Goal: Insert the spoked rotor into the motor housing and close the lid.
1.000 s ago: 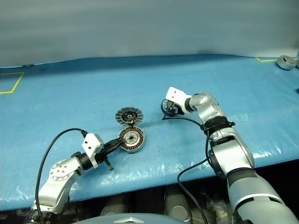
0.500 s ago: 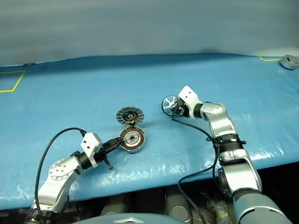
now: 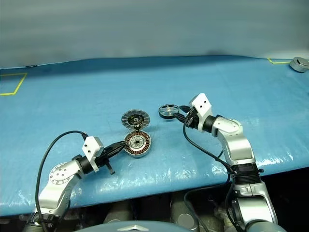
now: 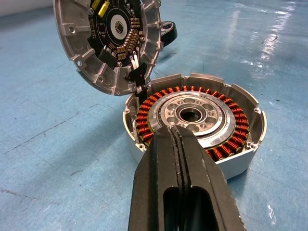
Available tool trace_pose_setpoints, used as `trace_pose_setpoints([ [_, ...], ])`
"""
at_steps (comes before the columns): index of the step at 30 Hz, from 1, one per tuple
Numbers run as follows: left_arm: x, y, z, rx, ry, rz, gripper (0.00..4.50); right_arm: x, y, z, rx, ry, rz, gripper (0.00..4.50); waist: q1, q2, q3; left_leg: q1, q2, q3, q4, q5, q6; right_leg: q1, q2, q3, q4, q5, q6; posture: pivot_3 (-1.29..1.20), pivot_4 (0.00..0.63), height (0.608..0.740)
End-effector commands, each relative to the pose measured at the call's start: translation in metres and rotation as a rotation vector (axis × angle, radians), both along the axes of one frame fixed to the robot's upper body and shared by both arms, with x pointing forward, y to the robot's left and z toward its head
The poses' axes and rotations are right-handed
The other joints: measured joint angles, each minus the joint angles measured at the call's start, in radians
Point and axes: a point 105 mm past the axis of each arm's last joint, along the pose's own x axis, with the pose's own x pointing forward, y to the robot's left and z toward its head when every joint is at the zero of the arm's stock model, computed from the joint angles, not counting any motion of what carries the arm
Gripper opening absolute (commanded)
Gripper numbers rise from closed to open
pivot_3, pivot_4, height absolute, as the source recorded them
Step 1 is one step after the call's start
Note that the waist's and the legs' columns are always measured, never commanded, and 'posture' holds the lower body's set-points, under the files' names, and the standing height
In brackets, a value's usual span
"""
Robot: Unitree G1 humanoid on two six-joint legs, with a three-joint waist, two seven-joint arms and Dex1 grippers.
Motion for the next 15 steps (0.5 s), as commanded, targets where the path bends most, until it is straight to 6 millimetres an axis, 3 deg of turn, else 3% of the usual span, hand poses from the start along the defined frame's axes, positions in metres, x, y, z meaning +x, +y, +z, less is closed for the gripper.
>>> trace_pose_setpoints([
  [1, 0.003, 0.004, 0.006, -0.001, -0.026, 0.013, 0.0, 0.012, 0.002, 0.011, -0.11, -0.059, -0.007, 1.82, 0.001, 0.0, 0.0, 0.0, 0.0, 0.0, 0.0, 0.0, 0.0, 0.0, 0.0, 0.0, 0.0, 0.0, 0.0, 0.0, 0.15, 0.74],
  [7, 0.003, 0.003, 0.006, -0.008, -0.027, 0.02, 0.0, 0.033, 0.008, -0.004, -0.26, -0.004, 0.027, 1.82, 0.002, 0.0, 0.0, 0.0, 0.0, -0.001, -0.002, 0.0, 0.0, 0.0, 0.0, 0.0, 0.0, 0.0, 0.0, 0.0, 0.15, 0.74],
  [15, -0.001, 0.006, 0.003, -0.001, -0.028, 0.043, 0.0, 0.042, 0.005, -0.023, -0.359, 0.042, 0.054, 1.82, 0.004, 0.0, 0.0, -0.001, 0.0, -0.001, -0.002, 0.0, 0.0, 0.0, 0.0, 0.0, -0.001, 0.003, -0.002, 0.0, 0.15, 0.74],
])
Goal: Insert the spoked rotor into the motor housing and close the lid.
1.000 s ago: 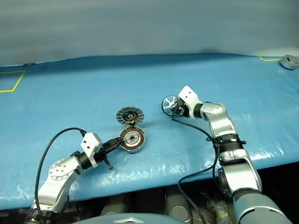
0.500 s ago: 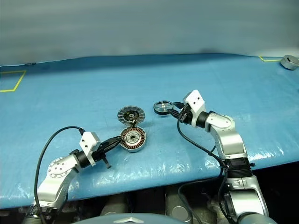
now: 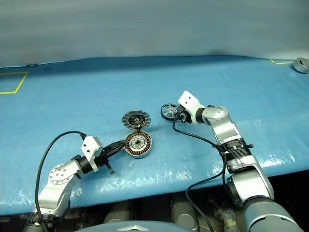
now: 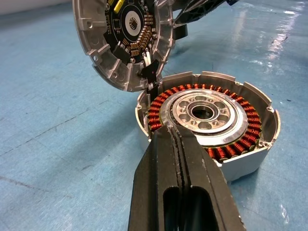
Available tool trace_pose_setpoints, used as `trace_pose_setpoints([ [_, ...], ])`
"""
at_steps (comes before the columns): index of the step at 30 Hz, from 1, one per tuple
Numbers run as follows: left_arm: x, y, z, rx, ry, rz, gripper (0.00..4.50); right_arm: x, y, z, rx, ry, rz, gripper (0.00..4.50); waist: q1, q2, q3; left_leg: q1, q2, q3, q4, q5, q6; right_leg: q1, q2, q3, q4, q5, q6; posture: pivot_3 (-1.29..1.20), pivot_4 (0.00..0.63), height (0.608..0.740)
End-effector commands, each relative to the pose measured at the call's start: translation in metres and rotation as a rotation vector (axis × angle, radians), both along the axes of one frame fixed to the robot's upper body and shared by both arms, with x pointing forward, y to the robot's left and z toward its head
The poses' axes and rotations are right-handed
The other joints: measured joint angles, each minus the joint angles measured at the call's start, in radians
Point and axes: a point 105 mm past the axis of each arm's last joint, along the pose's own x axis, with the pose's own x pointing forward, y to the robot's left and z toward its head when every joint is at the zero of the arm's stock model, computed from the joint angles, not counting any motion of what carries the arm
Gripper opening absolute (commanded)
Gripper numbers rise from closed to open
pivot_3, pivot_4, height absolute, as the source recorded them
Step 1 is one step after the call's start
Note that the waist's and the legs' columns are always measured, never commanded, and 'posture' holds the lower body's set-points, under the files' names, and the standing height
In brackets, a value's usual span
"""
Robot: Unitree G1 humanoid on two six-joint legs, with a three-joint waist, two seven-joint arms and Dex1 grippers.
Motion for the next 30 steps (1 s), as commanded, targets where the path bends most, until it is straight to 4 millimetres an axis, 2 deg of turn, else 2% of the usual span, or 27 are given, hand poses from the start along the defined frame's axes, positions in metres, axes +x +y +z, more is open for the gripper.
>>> trace_pose_setpoints([
  [1, -0.001, 0.002, 0.005, 0.003, -0.032, 0.009, 0.0, 0.008, 0.002, 0.015, -0.009, -0.057, 0.021, 1.82, 0.0, 0.0, 0.0, 0.0, 0.0, 0.0, 0.0, 0.0, 0.0, 0.0, 0.0, 0.0, 0.0, 0.0, 0.0, 0.0, 0.15, 0.74],
  [9, 0.0, 0.001, 0.004, 0.012, -0.034, 0.013, 0.0, 0.01, 0.003, 0.008, -0.037, -0.035, 0.038, 1.82, -0.002, 0.0, 0.0, 0.001, 0.0, 0.0, 0.001, 0.0, 0.0, 0.0, 0.0, 0.0, 0.0, -0.001, 0.0, 0.0, 0.15, 0.74],
  [15, 0.0, 0.002, 0.003, 0.014, -0.035, 0.019, 0.0, 0.005, 0.01, 0.0, -0.047, -0.011, 0.078, 1.82, -0.002, 0.0, 0.0, 0.001, 0.0, 0.0, 0.0, 0.0, 0.0, 0.0, 0.0, 0.0, 0.0, 0.0, 0.0, 0.0, 0.15, 0.74],
  [18, 0.001, 0.002, 0.003, 0.015, -0.035, 0.021, 0.0, 0.005, 0.011, -0.009, -0.062, 0.017, 0.08, 1.23, -0.003, 0.0, 0.0, 0.001, 0.0, 0.0, 0.001, 0.0, 0.0, 0.0, 0.0, 0.0, 0.001, 0.0, -0.001, 0.0, 0.15, 0.74],
  [21, 0.001, 0.002, 0.003, 0.017, -0.038, 0.025, 0.0, 0.004, 0.009, -0.018, -0.075, 0.047, 0.07, 0.23, -0.002, 0.0, 0.0, 0.001, 0.0, 0.0, 0.001, 0.0, 0.0, 0.001, 0.0, 0.0, 0.001, 0.0, -0.001, 0.0, 0.15, 0.74],
  [22, 0.002, 0.002, 0.003, 0.018, -0.04, 0.026, 0.0, 0.004, 0.008, -0.021, -0.079, 0.053, 0.067, 0.05, -0.002, 0.0, 0.0, 0.001, 0.0, 0.0, 0.001, 0.0, 0.0, 0.001, 0.0, 0.0, 0.001, 0.0, -0.001, 0.0, 0.15, 0.74],
  [26, 0.001, 0.003, 0.003, 0.02, -0.042, 0.03, 0.0, 0.006, 0.007, -0.019, -0.052, 0.032, 0.046, 0.05, -0.004, 0.0, 0.0, 0.002, 0.0, 0.0, 0.001, 0.0, 0.0, 0.002, 0.0, 0.0, 0.001, 0.0, -0.001, 0.0, 0.15, 0.74],
  [30, 0.001, 0.003, 0.003, 0.02, -0.043, 0.033, 0.0, 0.01, 0.005, -0.001, 0.076, -0.033, -0.029, 0.05, -0.003, 0.0, 0.0, 0.003, 0.0, 0.0, 0.001, 0.0, 0.0, 0.002, 0.0, 0.0, 0.001, -0.001, 0.0, 0.0, 0.15, 0.74],
])
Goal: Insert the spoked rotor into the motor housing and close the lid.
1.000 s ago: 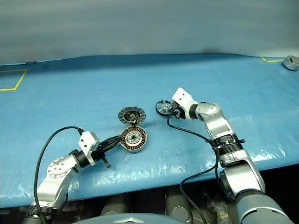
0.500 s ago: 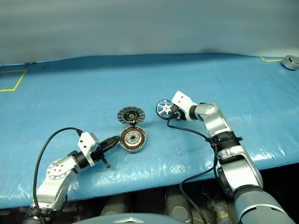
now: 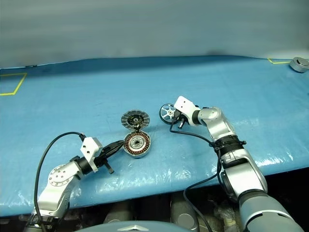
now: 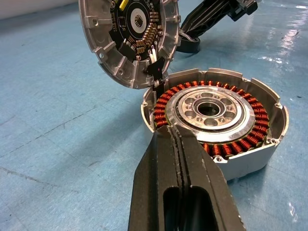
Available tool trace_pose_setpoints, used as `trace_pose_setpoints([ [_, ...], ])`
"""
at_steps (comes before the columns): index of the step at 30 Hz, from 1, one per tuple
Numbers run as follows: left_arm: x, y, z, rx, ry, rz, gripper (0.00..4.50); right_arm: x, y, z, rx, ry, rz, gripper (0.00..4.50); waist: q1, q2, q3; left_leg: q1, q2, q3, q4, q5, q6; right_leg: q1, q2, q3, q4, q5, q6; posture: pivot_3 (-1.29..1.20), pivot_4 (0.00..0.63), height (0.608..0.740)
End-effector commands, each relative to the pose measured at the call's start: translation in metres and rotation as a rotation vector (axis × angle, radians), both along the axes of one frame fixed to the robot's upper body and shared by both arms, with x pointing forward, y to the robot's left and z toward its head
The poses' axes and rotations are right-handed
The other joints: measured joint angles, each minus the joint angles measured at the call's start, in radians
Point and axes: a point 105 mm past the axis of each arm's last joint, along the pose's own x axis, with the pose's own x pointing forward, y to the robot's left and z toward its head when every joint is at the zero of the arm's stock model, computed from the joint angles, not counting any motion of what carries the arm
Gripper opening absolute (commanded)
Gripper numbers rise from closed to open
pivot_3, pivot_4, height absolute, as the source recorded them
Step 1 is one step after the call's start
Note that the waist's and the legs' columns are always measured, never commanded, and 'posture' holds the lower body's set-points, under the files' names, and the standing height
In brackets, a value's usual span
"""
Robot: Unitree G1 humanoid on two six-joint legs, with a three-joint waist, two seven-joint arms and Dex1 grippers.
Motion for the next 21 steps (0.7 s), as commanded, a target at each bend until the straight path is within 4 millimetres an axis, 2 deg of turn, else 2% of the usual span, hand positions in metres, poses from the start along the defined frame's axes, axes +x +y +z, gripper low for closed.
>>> trace_pose_setpoints([
  [1, 0.0, 0.001, 0.003, -0.007, -0.021, 0.005, 0.0, 0.002, -0.004, 0.018, 0.154, -0.048, -0.075, 0.05, 0.001, 0.0, 0.0, 0.0, 0.0, 0.0, 0.0, 0.0, 0.0, 0.0, 0.0, 0.0, 0.0, 0.0, 0.0, 0.0, 0.15, 0.74],
  [5, 0.0, 0.002, 0.002, -0.006, -0.031, 0.011, 0.0, -0.005, -0.012, 0.041, 0.342, -0.129, -0.129, 0.05, 0.004, 0.0, 0.0, -0.002, 0.0, 0.0, -0.001, 0.0, 0.0, -0.001, 0.0, 0.0, 0.0, 0.002, 0.0, 0.0, 0.15, 0.74],
  [10, 0.002, 0.001, 0.002, -0.034, -0.048, 0.01, 0.0, -0.042, -0.012, 0.063, 0.551, -0.151, -0.08, 0.05, 0.006, 0.001, 0.0, -0.003, 0.0, -0.002, -0.002, 0.0, 0.0, -0.002, 0.0, 0.0, 0.0, 0.003, 0.002, 0.0, 0.15, 0.74],
  [16, 0.0, 0.004, -0.002, -0.063, -0.04, -0.015, 0.0, -0.098, 0.019, 0.071, 0.676, -0.053, 0.157, 0.05, 0.003, 0.001, 0.001, -0.002, 0.0, -0.001, -0.001, 0.0, 0.0, -0.002, 0.0, 0.0, 0.0, -0.002, 0.003, 0.0, 0.15, 0.74],
  [21, 0.001, 0.007, 0.003, -0.13, -0.072, -0.036, 0.0, -0.122, 0.045, 0.061, 0.645, 0.035, 0.276, 0.05, 0.004, 0.001, 0.001, -0.002, 0.0, 0.0, 0.001, 0.0, 0.0, -0.001, 0.0, 0.0, 0.0, -0.002, 0.003, 0.0, 0.15, 0.74],
])
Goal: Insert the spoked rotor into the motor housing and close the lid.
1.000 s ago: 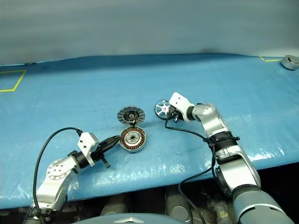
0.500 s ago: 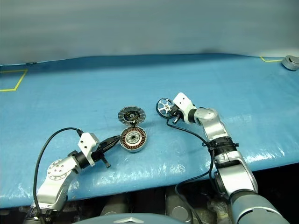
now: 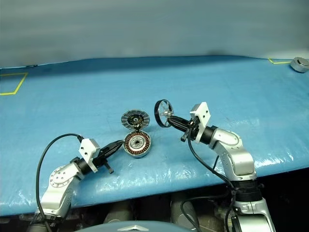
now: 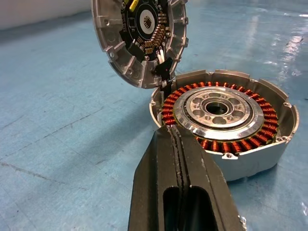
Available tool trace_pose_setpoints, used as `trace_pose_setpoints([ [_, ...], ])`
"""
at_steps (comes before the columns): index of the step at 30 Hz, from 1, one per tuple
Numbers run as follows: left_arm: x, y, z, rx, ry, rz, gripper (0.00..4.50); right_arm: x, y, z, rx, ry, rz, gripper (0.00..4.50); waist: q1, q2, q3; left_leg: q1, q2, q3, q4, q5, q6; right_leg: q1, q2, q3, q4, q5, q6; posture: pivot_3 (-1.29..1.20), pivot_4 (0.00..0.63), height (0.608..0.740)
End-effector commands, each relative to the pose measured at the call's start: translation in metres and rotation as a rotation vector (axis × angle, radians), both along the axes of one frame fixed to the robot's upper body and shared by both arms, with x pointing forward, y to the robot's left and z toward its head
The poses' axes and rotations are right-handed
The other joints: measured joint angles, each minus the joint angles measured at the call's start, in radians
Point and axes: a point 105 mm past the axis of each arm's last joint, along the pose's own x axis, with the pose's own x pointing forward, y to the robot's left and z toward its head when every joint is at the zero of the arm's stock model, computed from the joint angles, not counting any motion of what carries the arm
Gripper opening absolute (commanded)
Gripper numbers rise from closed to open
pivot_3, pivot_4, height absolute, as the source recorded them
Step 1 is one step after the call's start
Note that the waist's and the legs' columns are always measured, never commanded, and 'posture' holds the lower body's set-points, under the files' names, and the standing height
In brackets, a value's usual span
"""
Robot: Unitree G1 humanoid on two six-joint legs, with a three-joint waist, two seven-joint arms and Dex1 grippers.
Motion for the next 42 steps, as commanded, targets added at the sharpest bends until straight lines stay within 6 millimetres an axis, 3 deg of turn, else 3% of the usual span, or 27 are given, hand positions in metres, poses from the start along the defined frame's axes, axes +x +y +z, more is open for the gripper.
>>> trace_pose_setpoints([
  [1, 0.0, 0.002, 0.008, -0.037, -0.049, -0.03, 0.0, -0.015, 0.018, 0.003, -0.023, -0.021, 0.099, 0.05, 0.001, -0.001, 0.0, 0.0, 0.0, 0.0, 0.0, 0.0, 0.0, 0.0, 0.0, 0.0, 0.0, 0.0, 0.0, 0.0, 0.15, 0.74],
  [7, -0.002, 0.003, 0.005, -0.034, -0.074, -0.037, 0.0, -0.025, 0.036, -0.008, -0.055, 0.002, 0.19, 0.05, 0.003, -0.001, 0.0, -0.001, 0.0, 0.0, 0.0, 0.0, 0.0, 0.0, 0.0, 0.0, -0.001, 0.0, 0.0, 0.0, 0.15, 0.74],
  [17, -0.003, 0.0, 0.002, -0.045, -0.081, -0.038, 0.0, -0.007, 0.05, -0.025, -0.175, -0.019, 0.152, 0.05, 0.004, -0.001, 0.0, -0.001, 0.0, 0.0, 0.0, 0.0, 0.0, -0.001, 0.0, 0.0, 0.0, 0.0, 0.0, 0.0, 0.15, 0.74],
  [42, -0.003, 0.0, 0.0, -0.037, -0.071, -0.03, 0.0, -0.005, 0.057, -0.06, -0.376, -0.012, 0.168, 0.05, 0.002, -0.001, 0.0, 0.0, 0.0, 0.0, 0.0, 0.0, 0.0, 0.0, 0.0, 0.0, 0.0, 0.0, 0.0, 0.0, 0.15, 0.74],
])
